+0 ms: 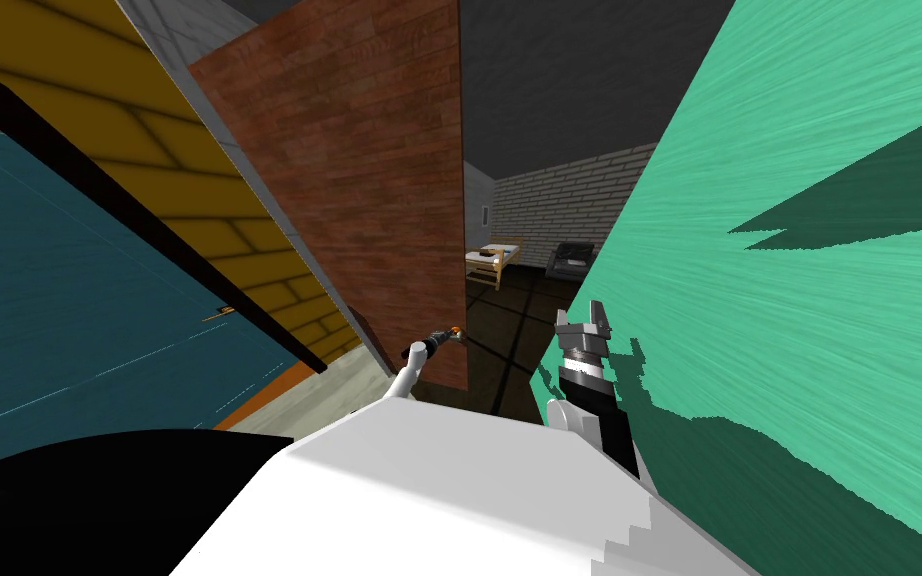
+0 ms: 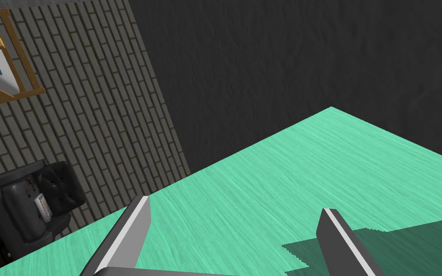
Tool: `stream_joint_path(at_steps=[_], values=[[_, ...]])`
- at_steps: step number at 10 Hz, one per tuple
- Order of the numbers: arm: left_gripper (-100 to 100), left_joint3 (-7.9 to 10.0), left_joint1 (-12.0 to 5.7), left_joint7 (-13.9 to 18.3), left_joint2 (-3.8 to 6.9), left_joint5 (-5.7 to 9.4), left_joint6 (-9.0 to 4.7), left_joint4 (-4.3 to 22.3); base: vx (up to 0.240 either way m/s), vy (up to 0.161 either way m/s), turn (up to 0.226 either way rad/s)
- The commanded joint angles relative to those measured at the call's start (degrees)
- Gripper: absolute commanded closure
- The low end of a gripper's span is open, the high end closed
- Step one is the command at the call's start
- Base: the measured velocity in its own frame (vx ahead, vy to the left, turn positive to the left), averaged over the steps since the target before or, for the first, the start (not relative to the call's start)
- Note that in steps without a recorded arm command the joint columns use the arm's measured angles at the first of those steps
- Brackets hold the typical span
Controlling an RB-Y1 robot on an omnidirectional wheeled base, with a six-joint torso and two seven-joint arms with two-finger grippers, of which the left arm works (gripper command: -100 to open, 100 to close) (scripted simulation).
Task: Push the door open
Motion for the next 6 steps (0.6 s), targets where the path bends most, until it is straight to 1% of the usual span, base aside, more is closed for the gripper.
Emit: stream_joint_path(at_steps=[1, 3, 4, 5, 6], values=[[100, 0.86, 0.98, -2.11, 1.45, 0.82, -0.48, 2.03, 0.007, -0.009, -0.016], [100, 0.86, 0.98, -2.11, 1.45, 0.82, -0.48, 2.03, -0.007, -0.004, 0.002], [100, 0.86, 0.98, -1.2, 1.45, 0.82, -0.48, 2.03, 0.0, 0.01, -0.002], [100, 0.86, 0.98, -1.06, 1.45, 0.82, -0.48, 1.73, -0.004, 0.009, 0.015], [100, 0.86, 0.98, -2.11, 1.45, 0.82, -0.48, 2.03, 0.0, 0.0, 0.0]])
